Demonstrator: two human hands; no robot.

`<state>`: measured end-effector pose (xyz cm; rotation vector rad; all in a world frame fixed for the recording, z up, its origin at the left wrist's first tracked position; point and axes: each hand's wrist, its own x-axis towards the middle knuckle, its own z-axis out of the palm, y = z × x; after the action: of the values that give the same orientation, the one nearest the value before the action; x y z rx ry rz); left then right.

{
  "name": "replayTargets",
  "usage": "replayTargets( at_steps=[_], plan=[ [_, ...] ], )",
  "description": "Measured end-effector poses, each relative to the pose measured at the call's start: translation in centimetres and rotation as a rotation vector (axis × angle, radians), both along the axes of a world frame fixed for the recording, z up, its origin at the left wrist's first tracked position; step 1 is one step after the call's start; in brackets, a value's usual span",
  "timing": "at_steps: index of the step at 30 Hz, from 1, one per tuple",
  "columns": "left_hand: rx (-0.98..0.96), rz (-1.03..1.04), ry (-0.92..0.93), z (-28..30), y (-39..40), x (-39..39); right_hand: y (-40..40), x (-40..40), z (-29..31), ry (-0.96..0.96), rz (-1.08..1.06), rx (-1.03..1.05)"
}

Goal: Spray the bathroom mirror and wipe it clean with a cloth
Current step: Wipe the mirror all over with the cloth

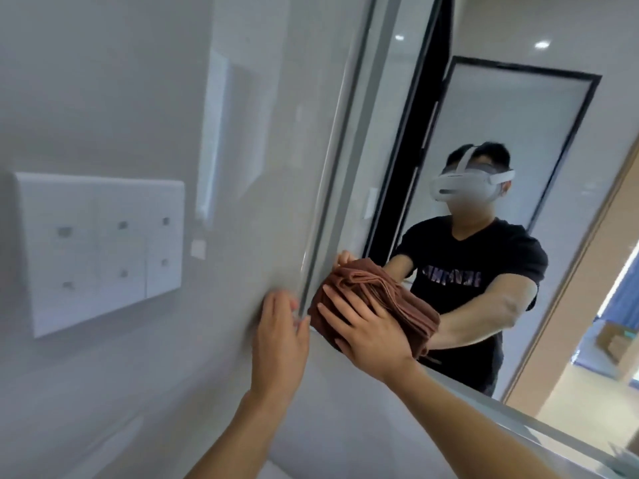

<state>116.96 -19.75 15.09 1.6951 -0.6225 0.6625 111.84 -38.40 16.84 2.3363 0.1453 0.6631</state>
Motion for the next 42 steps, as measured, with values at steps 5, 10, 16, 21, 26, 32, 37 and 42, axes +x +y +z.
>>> replayTargets(
  at_steps=[5, 10, 16, 21, 26, 32, 37, 42],
  plan=[
    [0.086, -0.006, -0.05, -1.2, 2.2, -0.5, 0.8, 2.4, -0.6, 0.176, 0.04, -0.083],
    [0.197, 0.027, -0.1, -1.8, 3.1, -1.5, 0.7, 3.0, 1.7, 0.218, 0.094, -0.174],
    [0.145, 0.009, -0.173, 2.2, 1.8, -2.0, 0.6, 4.2, 15.5, 0.137, 0.153, -0.34],
    [0.076, 0.009, -0.343, 10.6, -0.7, -0.9, 0.5, 3.0, 28.7, -0.115, 0.043, -0.356],
    [-0.018, 0.055, -0.473, 19.2, -1.7, 0.3, 0.5, 2.6, 33.1, -0.243, -0.049, -0.339],
    [-0.098, 0.045, -0.467, 19.9, -1.8, 1.6, 1.6, 4.0, 26.9, -0.317, -0.025, -0.19],
    [-0.092, 0.036, -0.42, 15.9, -1.8, 1.5, 1.7, 4.4, 18.6, -0.224, 0.051, -0.126],
    [-0.04, 0.088, -0.4, 14.9, -1.9, 1.3, 0.3, 3.9, 20.3, -0.038, 0.121, -0.308]
  ],
)
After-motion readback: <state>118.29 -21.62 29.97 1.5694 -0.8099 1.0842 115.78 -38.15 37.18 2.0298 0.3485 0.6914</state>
